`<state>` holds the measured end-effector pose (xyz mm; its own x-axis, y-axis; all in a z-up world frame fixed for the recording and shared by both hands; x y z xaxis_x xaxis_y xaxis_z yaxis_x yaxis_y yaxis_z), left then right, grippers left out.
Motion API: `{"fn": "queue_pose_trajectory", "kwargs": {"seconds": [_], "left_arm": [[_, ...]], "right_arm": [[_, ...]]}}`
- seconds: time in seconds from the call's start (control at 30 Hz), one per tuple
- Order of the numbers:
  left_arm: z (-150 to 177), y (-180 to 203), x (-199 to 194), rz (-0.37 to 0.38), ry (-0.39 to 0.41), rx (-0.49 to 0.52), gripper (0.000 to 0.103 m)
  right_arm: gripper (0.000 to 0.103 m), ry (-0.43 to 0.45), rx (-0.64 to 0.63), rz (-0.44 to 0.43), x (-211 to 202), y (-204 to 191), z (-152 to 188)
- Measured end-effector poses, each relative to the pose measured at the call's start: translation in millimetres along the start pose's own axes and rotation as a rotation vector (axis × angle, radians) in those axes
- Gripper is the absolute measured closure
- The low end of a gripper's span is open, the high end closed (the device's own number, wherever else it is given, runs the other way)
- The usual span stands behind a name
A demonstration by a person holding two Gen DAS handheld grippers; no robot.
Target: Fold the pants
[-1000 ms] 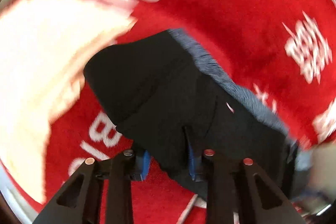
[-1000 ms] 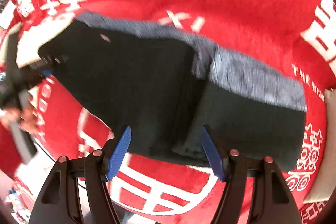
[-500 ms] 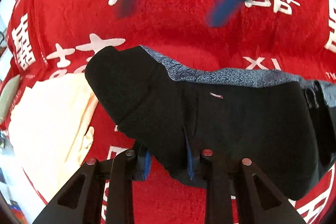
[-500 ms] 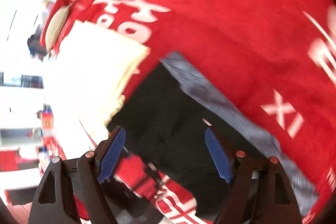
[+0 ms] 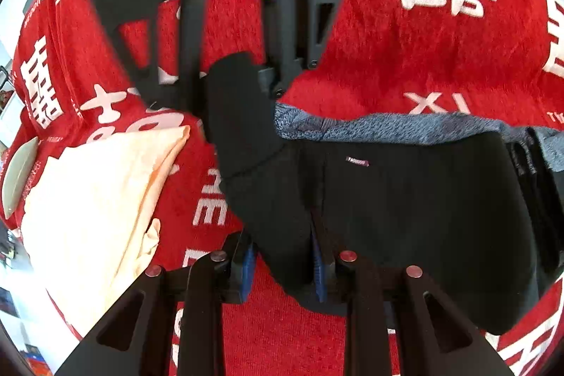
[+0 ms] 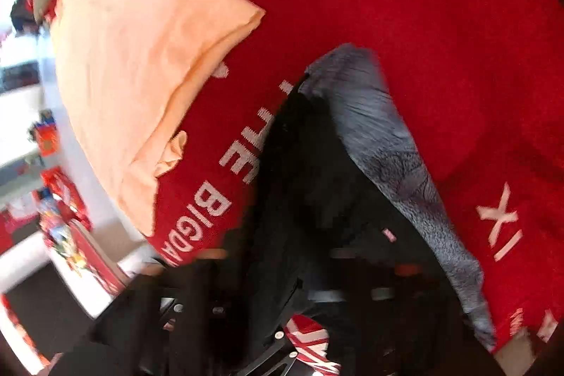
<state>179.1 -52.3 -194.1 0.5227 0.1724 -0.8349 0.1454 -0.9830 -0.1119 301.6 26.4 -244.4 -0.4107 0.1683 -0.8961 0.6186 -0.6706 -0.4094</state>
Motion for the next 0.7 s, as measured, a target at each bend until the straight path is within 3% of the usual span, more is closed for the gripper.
{"fn": "queue_pose_trajectory", "kwargs": {"seconds": [0.23, 0.4, 0.7], "left_arm": [[-18, 18, -47, 0.148, 0.060, -0.033, 0.075], [-31, 47, -84, 0.263, 0.090, -0.008, 0.075], [-30, 154, -145, 0.479, 0.033, 0.144, 0.075]], "right_arm": [[0.087, 0.280, 0.051, -0.165, -55, 24, 66], [0.087, 0.484, 0.114, -0.269, -100, 49, 136], [0.087, 0.768, 0.316, -0.314, -143, 100, 287]]}}
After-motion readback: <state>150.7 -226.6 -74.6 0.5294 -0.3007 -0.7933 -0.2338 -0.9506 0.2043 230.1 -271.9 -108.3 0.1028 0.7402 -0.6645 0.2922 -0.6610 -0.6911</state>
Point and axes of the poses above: each gripper's, at about its wrist camera, not at the fingertips, and x roughly the way its jaws point, y to its right, z to its underside, the point moved 3 cm from there along x, roughly the way its jaws point, and after that the axes turned 11 degrees about -x, right-handed, at the moved point
